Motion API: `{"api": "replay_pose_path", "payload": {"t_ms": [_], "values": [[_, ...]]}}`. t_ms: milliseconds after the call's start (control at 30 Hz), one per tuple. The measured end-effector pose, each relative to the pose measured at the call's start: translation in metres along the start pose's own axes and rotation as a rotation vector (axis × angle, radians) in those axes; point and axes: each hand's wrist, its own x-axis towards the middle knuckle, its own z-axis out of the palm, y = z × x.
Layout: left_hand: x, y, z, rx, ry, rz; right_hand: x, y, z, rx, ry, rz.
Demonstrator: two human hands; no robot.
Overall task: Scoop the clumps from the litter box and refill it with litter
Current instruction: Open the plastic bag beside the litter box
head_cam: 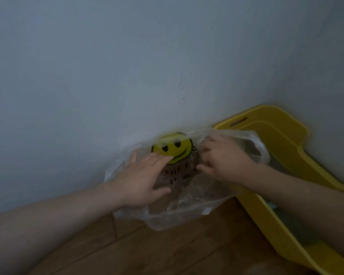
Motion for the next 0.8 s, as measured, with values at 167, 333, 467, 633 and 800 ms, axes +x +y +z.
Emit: {"api": "replay_pose_path", "payload": {"t_ms": [167, 333, 467, 633, 800], "values": [[0.022, 0.013, 0.005, 0.145, 0.053, -0.010, 0.008, 0.000, 0.006, -0.236, -0.135, -0.156], [0.014, -0.009, 0.019, 0.212, -0.176, -0.010, -0.008, 0.017, 0.004, -0.170, -0.422, 0.047], [0.001, -0.023, 0.023, 0.246, -0.258, 0.014, -0.017, 0.016, 0.007, -0.148, -0.592, 0.045], [0.003, -0.021, 0.013, 0.211, -0.264, 0.066, -0.013, 0.020, 0.004, -0.096, -0.629, 0.062], [0.002, 0.004, -0.019, 0.035, 0.122, 0.376, -0.015, 0.017, 0.004, -0.085, -0.596, 0.060]]}}
